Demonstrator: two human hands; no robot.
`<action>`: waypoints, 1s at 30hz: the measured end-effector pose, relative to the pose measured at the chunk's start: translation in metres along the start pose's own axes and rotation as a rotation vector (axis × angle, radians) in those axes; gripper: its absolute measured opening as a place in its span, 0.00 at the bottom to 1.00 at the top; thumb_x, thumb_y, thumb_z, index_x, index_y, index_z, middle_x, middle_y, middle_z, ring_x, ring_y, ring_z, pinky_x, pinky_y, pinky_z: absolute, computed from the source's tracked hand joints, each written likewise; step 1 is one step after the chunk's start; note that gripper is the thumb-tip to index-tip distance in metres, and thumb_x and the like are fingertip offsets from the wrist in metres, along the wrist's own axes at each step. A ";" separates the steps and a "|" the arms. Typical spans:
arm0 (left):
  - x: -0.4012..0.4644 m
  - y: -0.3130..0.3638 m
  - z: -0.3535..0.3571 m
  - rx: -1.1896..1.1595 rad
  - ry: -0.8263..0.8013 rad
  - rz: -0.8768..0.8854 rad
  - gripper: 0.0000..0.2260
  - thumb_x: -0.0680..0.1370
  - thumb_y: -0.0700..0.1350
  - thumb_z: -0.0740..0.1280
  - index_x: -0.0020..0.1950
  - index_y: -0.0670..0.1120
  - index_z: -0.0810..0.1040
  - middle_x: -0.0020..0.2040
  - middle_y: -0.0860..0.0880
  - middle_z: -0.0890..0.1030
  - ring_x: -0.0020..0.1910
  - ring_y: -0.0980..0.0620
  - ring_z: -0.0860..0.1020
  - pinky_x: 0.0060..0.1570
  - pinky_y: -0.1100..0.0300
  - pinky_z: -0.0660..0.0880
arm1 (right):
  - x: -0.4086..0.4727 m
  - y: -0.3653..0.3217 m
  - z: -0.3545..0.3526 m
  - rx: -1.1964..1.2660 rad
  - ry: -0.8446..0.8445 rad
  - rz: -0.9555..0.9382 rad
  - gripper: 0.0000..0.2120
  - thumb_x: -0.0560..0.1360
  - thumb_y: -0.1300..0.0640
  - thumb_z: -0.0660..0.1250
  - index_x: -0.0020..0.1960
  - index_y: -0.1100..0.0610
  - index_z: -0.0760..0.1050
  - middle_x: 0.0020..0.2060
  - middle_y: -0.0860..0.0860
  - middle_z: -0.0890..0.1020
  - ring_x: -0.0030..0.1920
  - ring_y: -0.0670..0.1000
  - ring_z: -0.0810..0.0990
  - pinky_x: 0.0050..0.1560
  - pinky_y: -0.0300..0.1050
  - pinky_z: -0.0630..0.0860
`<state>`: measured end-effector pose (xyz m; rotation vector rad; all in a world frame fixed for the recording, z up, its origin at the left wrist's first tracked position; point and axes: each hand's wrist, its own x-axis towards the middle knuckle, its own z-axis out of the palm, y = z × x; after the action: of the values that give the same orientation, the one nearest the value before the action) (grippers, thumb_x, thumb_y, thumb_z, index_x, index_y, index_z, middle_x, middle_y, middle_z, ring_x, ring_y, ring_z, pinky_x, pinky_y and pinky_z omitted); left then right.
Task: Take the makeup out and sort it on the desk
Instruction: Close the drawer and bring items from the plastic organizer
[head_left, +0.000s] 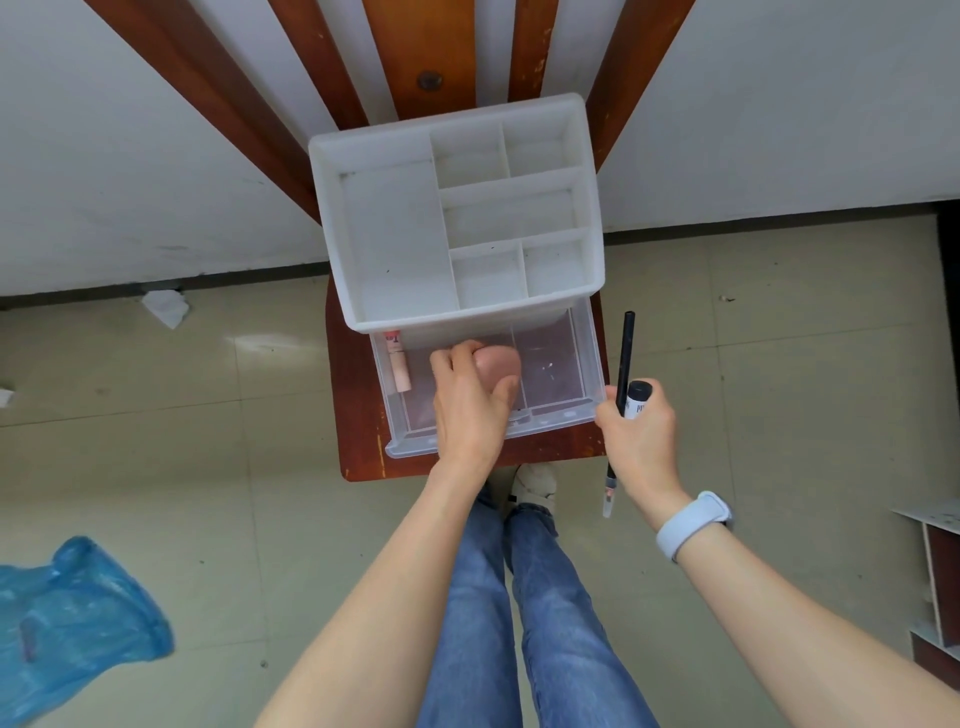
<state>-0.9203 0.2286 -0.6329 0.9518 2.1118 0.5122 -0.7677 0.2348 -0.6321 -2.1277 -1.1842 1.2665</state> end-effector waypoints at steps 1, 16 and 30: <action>-0.003 -0.001 -0.003 -0.049 0.010 0.021 0.19 0.73 0.44 0.69 0.62 0.44 0.69 0.57 0.46 0.71 0.53 0.46 0.74 0.49 0.60 0.67 | 0.001 0.000 -0.001 0.011 -0.013 0.010 0.06 0.74 0.61 0.64 0.44 0.52 0.70 0.33 0.47 0.75 0.32 0.47 0.74 0.27 0.29 0.70; -0.032 -0.081 -0.083 -0.581 0.172 -0.432 0.17 0.78 0.48 0.61 0.29 0.50 0.79 0.32 0.53 0.80 0.34 0.53 0.74 0.37 0.58 0.70 | -0.020 -0.055 0.013 -0.632 -0.178 -0.711 0.11 0.67 0.67 0.69 0.49 0.61 0.77 0.34 0.56 0.82 0.30 0.61 0.78 0.31 0.41 0.65; -0.025 -0.111 -0.078 -0.463 -0.092 -0.366 0.10 0.77 0.41 0.62 0.51 0.47 0.83 0.53 0.54 0.81 0.55 0.58 0.75 0.55 0.66 0.67 | -0.013 -0.073 0.155 -0.786 -0.363 -0.553 0.11 0.77 0.51 0.59 0.47 0.59 0.73 0.44 0.58 0.82 0.44 0.63 0.79 0.38 0.47 0.66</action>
<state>-1.0202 0.1343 -0.6387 0.3129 1.9034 0.7082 -0.9368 0.2520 -0.6550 -1.7923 -2.5413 1.0350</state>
